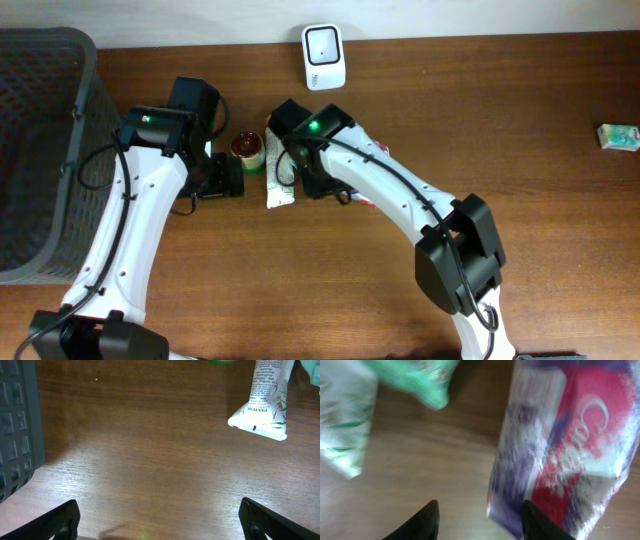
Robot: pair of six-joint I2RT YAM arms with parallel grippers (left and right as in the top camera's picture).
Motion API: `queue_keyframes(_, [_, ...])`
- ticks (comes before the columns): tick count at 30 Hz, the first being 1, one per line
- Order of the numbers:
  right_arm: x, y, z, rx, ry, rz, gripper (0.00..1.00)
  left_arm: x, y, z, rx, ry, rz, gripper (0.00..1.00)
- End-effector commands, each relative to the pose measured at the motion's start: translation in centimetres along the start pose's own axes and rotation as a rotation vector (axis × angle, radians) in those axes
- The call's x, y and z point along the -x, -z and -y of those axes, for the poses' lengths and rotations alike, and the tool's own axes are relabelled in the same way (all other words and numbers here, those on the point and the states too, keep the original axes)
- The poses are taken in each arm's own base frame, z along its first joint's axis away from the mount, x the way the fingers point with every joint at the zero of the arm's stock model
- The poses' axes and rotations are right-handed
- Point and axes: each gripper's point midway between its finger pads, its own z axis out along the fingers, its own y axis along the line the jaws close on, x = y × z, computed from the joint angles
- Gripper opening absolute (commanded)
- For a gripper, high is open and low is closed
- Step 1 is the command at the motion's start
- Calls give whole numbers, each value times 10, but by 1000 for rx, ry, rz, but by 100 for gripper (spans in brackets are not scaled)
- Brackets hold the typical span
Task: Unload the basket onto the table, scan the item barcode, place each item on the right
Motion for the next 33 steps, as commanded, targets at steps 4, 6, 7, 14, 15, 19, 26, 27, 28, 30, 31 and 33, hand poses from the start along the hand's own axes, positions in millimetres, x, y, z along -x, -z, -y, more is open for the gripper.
queue_keyframes(4, [4, 33, -31, 237, 99, -30, 82, -1, 3, -3, 5, 14, 11, 99])
queue_keyframes(6, [13, 46, -12, 231, 65, -23, 84, -1, 3, -3, 5, 14, 11, 99])
queue_keyframes(7, [17, 48, 1, 227, 62, -26, 87, -1, 3, -3, 5, 14, 11, 99])
queue_keyframes(14, [28, 34, 89, 314, -83, -123, 98, -1, 3, -3, 5, 14, 11, 99])
queue_keyframes(15, [27, 38, 82, 395, -48, -128, 95, -1, 3, -3, 5, 14, 11, 99])
queue_keyframes(19, [24, 45, 57, 464, 56, -115, 90, -1, 3, -3, 5, 14, 11, 99])
queue_keyframes(26, [29, 24, 49, 110, -28, -26, 82, -1, 3, -3, 5, 14, 11, 99])
queue_keyframes(27, [28, 20, 41, 115, -24, -22, 74, -1, 3, -3, 5, 14, 11, 99])
queue_keyframes(28, [27, 16, 33, 124, -9, -17, 68, -1, 3, -3, 5, 14, 11, 99])
queue_keyframes(30, [25, 5, 11, 139, 28, 5, 47, -1, 3, -3, 5, 14, 11, 99])
queue_keyframes(31, [25, 0, 3, 145, 42, 15, 40, -1, 3, -3, 5, 14, 11, 99])
queue_keyframes(33, [24, -5, -4, 151, 51, 21, 31, -1, 3, -3, 5, 14, 11, 99])
